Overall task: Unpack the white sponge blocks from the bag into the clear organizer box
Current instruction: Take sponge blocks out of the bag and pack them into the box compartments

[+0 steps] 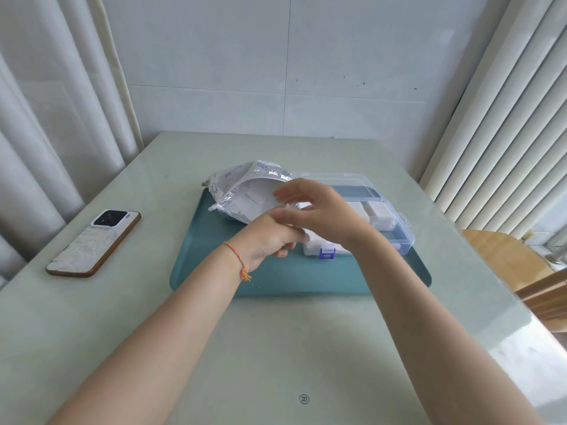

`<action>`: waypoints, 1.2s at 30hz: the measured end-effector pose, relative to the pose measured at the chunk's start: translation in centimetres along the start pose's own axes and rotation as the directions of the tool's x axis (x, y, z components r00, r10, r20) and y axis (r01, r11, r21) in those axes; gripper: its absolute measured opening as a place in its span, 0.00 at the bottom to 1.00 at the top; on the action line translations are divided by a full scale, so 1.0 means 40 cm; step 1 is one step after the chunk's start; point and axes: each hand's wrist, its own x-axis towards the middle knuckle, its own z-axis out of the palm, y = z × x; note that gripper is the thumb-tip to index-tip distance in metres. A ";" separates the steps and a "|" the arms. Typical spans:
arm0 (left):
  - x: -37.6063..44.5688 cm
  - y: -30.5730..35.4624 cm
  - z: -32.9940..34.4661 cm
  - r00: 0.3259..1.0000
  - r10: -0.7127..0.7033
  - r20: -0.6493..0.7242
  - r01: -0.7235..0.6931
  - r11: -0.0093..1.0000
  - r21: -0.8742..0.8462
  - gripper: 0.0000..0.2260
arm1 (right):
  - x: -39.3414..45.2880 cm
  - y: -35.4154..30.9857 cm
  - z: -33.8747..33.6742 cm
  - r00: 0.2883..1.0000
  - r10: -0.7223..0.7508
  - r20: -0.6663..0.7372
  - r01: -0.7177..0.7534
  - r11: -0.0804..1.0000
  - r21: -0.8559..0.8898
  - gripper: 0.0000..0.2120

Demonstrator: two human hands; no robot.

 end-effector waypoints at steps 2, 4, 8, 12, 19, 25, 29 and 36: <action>0.001 0.006 0.000 1.000 0.003 -0.031 -0.003 1.000 0.002 0.16 | 0.010 0.001 0.000 0.999 0.020 -0.044 -0.019 1.000 0.024 0.06; 0.000 0.014 0.000 0.999 0.011 -0.048 -0.012 1.000 -0.008 0.21 | 0.015 -0.002 -0.002 0.998 0.028 -0.053 -0.025 0.998 0.050 0.07; 0.005 0.020 -0.002 0.998 0.053 -0.033 -0.054 0.998 -0.030 0.16 | 0.022 -0.006 -0.001 0.999 0.025 -0.036 -0.026 0.999 -0.045 0.08; 0.009 0.029 -0.003 0.997 0.025 -0.075 -0.035 0.991 -0.133 0.10 | 0.026 -0.014 -0.017 0.994 0.062 -0.091 -0.055 0.996 0.075 0.19; 0.045 0.045 -0.003 0.997 -0.070 -0.027 0.051 0.897 -0.439 0.10 | -0.004 0.006 -0.034 0.994 -0.070 0.084 0.090 0.959 -0.268 0.40; 0.067 0.073 0.037 0.987 -0.123 0.103 0.155 0.903 -0.401 0.09 | -0.013 0.014 -0.037 0.969 -0.246 0.033 0.233 0.857 -0.460 0.39; 0.092 0.080 0.057 0.984 -0.137 0.111 0.171 0.888 -0.427 0.07 | -0.022 0.019 -0.071 0.965 -0.258 0.042 0.250 0.862 -0.442 0.40; 0.118 0.097 0.105 0.979 -0.127 0.160 0.184 0.887 -0.423 0.09 | -0.024 0.045 -0.138 0.978 -0.184 0.100 0.208 0.905 -0.372 0.44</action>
